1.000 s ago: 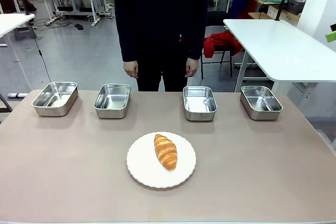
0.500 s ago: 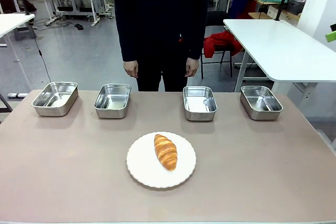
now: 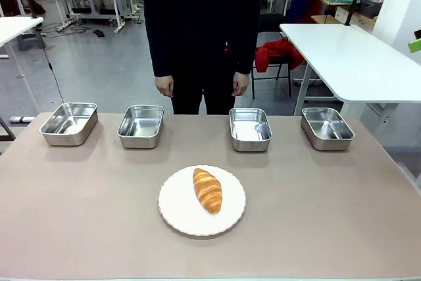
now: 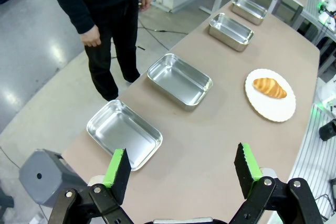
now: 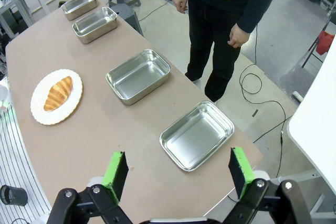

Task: Place the bread in the container.
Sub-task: Place the Butter Roll into the Airtight Container indicated by the human.

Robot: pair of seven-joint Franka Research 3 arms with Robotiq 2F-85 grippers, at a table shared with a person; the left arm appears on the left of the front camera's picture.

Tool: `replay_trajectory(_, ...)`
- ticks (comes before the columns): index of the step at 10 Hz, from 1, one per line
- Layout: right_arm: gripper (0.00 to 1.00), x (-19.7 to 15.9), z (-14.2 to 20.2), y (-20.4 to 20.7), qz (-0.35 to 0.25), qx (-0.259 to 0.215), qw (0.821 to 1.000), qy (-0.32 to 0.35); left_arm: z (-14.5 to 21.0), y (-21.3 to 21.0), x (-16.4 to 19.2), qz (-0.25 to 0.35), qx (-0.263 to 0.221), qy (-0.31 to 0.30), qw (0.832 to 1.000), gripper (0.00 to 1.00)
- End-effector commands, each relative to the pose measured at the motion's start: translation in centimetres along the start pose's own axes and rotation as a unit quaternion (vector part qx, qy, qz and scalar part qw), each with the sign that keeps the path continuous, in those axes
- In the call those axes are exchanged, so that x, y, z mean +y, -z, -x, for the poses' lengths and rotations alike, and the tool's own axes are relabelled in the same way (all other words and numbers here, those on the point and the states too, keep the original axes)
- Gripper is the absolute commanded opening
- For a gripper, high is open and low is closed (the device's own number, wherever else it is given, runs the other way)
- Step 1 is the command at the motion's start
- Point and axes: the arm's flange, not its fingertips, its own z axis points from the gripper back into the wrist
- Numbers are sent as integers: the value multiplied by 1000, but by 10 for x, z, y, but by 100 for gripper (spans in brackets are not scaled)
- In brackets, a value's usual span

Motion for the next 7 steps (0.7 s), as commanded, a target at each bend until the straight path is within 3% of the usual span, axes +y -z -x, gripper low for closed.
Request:
replay_trajectory(1, 100, -1, -1, 1, 0, -6, 1000, -1, 0, -1, -2, 3, -2, 7, 1000, 100)
replay_trajectory(7, 100, -1, -1, 1, 0, -6, 1000, -1, 0, -1, -2, 3, -2, 7, 1000, 100)
